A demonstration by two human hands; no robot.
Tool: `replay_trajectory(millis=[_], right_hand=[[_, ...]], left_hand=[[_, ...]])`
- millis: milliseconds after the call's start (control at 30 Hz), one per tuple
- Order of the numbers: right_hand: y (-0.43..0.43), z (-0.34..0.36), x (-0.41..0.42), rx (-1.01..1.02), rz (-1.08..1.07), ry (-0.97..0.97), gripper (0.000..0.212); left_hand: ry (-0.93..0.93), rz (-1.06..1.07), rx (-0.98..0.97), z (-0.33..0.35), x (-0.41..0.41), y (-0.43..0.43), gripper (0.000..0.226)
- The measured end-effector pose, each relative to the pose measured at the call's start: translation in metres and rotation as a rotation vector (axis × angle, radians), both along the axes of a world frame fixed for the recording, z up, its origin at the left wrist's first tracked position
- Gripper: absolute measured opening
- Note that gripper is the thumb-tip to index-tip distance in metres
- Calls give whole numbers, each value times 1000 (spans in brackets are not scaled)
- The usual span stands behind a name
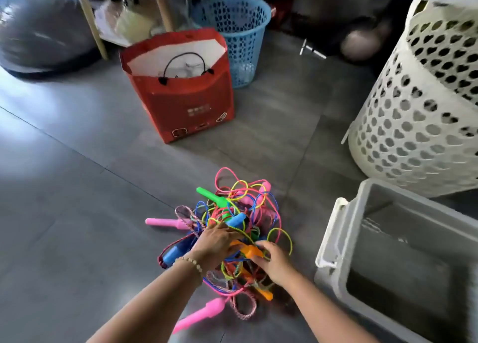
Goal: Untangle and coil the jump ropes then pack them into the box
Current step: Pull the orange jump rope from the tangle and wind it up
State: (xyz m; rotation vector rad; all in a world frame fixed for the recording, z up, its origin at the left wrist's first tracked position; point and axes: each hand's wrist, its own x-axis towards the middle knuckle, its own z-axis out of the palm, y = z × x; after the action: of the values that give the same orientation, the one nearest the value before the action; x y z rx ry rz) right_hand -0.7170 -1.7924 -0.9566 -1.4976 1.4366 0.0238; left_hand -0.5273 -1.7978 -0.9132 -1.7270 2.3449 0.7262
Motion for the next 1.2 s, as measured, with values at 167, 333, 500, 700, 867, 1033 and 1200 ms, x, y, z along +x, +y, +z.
replay_trajectory(millis=[167, 333, 500, 700, 867, 1033, 1200], right_hand=[[-15, -23, -1, -107, 180, 131, 45], [-36, 0, 1, -141, 218, 122, 30], [-57, 32, 12, -14, -58, -162, 43], [-100, 49, 16, 125, -453, -459, 89], [-94, 93, 8, 91, -298, -513, 33], [-95, 192, 18, 21, -161, -657, 27], [-93, 293, 43, -709, 133, -408, 33]], left_hand=[[-2, -7, -1, -23, -3, -8, 36], [47, 48, 16, -21, 6, -16, 40], [348, 325, 185, -1, 7, -20, 42], [833, 933, 212, 41, 3, -48, 49], [1114, 1107, 126, 81, 21, -55, 39], [1035, 860, 119, 133, 12, -37, 23], [1272, 792, 38, 210, -20, -23, 20]])
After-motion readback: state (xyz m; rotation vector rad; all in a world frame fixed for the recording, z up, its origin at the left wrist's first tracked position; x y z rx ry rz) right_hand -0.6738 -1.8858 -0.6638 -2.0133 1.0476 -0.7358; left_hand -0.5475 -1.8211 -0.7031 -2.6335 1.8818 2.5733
